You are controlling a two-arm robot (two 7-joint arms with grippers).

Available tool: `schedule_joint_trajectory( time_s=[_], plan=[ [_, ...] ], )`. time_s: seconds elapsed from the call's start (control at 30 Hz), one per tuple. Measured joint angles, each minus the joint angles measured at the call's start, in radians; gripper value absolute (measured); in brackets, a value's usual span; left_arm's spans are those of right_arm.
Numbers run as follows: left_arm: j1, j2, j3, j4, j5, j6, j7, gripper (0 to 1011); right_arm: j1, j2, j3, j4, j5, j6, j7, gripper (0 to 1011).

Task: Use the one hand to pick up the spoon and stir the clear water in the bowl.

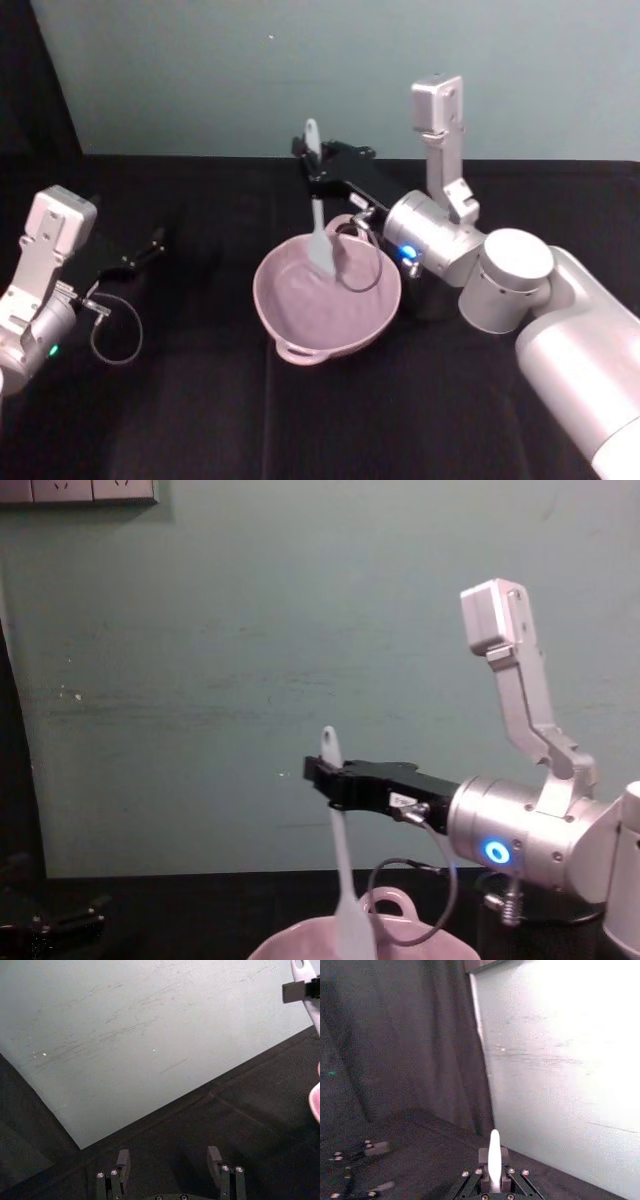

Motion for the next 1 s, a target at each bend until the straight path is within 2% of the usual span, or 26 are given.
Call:
schedule_joint_trajectory(
  time_s=[0.23, 0.5, 0.67, 0.83, 1.0],
  plan=[
    [0.000, 0.000, 0.000, 0.000, 0.000, 0.000, 0.000, 1011, -0.024, 0.034, 0.031, -0.046, -0.028, -0.001, -0.025, 121],
    [0.000, 0.000, 0.000, 0.000, 0.000, 0.000, 0.000, 1011, -0.115, 0.104, 0.059, -0.203, -0.033, 0.057, -0.016, 121],
    [0.000, 0.000, 0.000, 0.000, 0.000, 0.000, 0.000, 1011, -0.170, 0.140, 0.054, -0.286, -0.008, 0.103, 0.024, 121],
    [0.000, 0.000, 0.000, 0.000, 0.000, 0.000, 0.000, 1011, -0.205, 0.161, 0.041, -0.350, 0.014, 0.116, 0.049, 121],
    [0.000, 0.000, 0.000, 0.000, 0.000, 0.000, 0.000, 1011, -0.215, 0.165, 0.005, -0.381, 0.035, 0.143, 0.073, 121]
  ],
)
